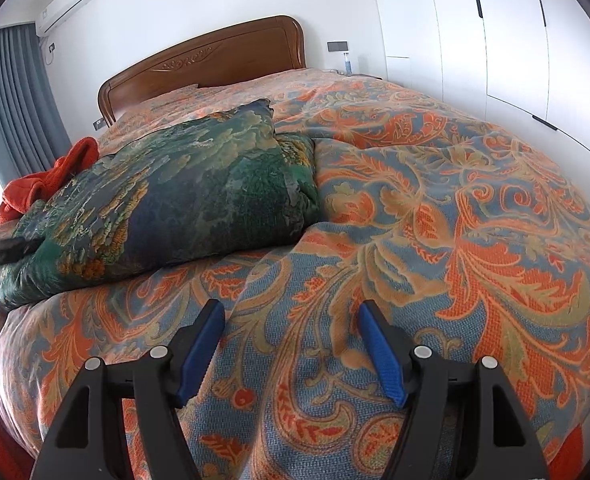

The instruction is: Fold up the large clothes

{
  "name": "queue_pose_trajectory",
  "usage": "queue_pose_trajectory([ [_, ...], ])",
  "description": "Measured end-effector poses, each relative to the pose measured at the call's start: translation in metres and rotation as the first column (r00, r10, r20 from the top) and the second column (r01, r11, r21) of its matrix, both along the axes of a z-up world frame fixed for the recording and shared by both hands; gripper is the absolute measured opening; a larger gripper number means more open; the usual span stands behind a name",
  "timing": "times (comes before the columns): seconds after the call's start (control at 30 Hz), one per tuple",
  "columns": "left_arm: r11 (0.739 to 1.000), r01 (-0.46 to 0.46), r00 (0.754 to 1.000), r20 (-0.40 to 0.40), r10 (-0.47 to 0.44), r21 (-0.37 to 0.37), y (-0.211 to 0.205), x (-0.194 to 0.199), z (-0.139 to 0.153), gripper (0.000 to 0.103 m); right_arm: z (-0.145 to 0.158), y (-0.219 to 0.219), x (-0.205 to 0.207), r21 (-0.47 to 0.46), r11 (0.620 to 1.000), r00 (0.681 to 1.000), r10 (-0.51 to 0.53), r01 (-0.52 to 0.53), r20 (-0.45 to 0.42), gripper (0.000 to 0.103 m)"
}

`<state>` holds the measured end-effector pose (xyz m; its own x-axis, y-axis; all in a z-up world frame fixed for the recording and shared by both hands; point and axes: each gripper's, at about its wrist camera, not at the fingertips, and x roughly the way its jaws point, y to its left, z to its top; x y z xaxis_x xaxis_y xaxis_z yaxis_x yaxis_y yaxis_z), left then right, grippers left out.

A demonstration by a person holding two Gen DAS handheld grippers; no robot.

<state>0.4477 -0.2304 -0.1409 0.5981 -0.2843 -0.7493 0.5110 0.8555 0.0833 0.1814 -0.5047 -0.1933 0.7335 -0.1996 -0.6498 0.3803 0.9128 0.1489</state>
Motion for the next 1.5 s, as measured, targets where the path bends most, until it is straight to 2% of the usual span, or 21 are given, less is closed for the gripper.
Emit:
queue_pose_trajectory([
  [0.2,0.998,0.03,0.998,-0.052,-0.033,-0.063,0.008,-0.044,0.002,0.099,0.0,0.003,-0.002,-0.01,1.0,1.0,-0.008,0.008,-0.002,0.071],
  [0.4,0.988,-0.026,0.998,-0.063,0.017,-0.151,0.022,-0.067,0.001,0.099,-0.003,0.005,0.001,-0.029,0.999,1.0,-0.02,0.02,-0.021,0.071],
  [0.53,0.984,-0.104,0.994,-0.029,0.101,-0.146,0.028,-0.065,-0.011,0.099,-0.009,0.01,0.003,-0.046,0.999,1.0,-0.016,0.015,-0.025,0.08],
  [0.6,0.981,-0.114,0.993,-0.018,0.112,-0.154,0.031,-0.065,-0.018,0.099,-0.012,0.013,0.006,-0.08,0.997,0.999,-0.018,0.015,-0.041,0.081],
  [0.73,0.983,-0.096,0.992,-0.098,0.081,-0.157,0.036,-0.064,-0.032,0.099,-0.015,0.021,0.009,-0.13,0.991,0.997,-0.021,0.011,-0.074,0.081],
  [0.9,0.988,-0.063,0.99,-0.136,0.044,-0.141,0.045,-0.067,-0.032,0.099,-0.005,0.015,0.0,-0.054,0.998,0.999,-0.015,0.013,-0.044,0.081],
  [1.0,0.982,-0.078,0.995,-0.075,0.066,-0.17,0.047,-0.064,-0.01,0.099,0.008,0.015,-0.01,0.024,1.0,1.0,-0.01,0.009,0.01,0.081],
  [1.13,0.966,-0.138,0.99,-0.027,0.136,-0.219,0.034,-0.03,0.019,0.099,0.011,0.017,-0.017,0.068,0.998,0.998,0.004,-0.009,0.064,0.081],
  [1.2,0.972,-0.139,0.99,-0.006,0.141,-0.189,0.019,-0.015,0.019,0.099,0.006,0.018,-0.016,0.06,0.998,0.998,-0.001,-0.003,0.06,0.081],
  [1.27,0.988,-0.124,0.992,-0.006,0.124,-0.089,0.001,-0.005,0.002,0.099,0.004,0.018,-0.016,0.057,0.998,0.998,0.0,-0.003,0.06,0.081],
  [1.37,0.995,-0.089,0.996,0.035,0.087,0.047,-0.016,-0.005,-0.028,0.103,0.007,0.017,-0.019,0.067,0.998,0.997,0.01,-0.016,0.078,0.081],
  [1.43,0.995,-0.067,0.996,0.065,0.063,0.071,-0.016,-0.014,-0.028,0.103,0.008,0.016,-0.02,0.074,0.997,0.996,0.014,-0.02,0.083,0.081],
  [1.5,0.998,-0.05,0.998,0.046,0.048,0.037,-0.009,-0.022,-0.021,0.102,0.011,0.014,-0.02,0.086,0.996,0.997,0.015,-0.022,0.079,0.081],
])
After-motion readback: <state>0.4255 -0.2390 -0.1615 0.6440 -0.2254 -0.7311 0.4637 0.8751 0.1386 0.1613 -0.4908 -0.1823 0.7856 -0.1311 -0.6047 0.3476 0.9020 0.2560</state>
